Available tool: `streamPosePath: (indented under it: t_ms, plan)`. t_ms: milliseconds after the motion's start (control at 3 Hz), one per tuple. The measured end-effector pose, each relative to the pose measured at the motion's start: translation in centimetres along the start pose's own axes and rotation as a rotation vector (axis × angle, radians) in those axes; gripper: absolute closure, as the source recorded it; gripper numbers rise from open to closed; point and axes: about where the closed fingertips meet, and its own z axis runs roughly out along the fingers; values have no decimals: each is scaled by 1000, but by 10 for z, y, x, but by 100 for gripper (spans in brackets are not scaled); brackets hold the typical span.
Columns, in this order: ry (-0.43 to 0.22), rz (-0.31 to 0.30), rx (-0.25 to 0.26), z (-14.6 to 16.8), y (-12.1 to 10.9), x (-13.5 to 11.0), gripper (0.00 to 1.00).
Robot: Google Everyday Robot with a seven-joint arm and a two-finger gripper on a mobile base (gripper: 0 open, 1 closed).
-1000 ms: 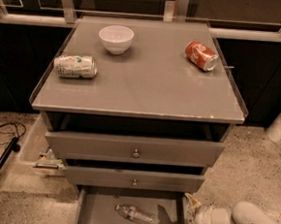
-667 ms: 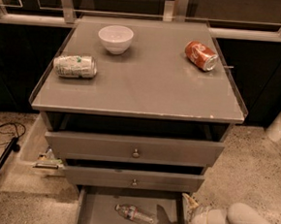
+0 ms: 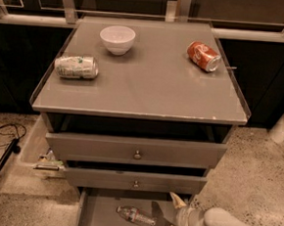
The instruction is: Pick water bottle from bottom drawer and place on counter
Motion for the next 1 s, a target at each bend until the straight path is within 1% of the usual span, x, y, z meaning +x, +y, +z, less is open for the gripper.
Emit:
streamPosePath:
  t_ms: [333, 667, 1000]
  plan:
    - [1, -58, 0, 28, -2, 4, 0]
    - [-44, -61, -51, 49, 5, 5, 0]
    - [-129, -37, -133, 48, 20, 0, 0]
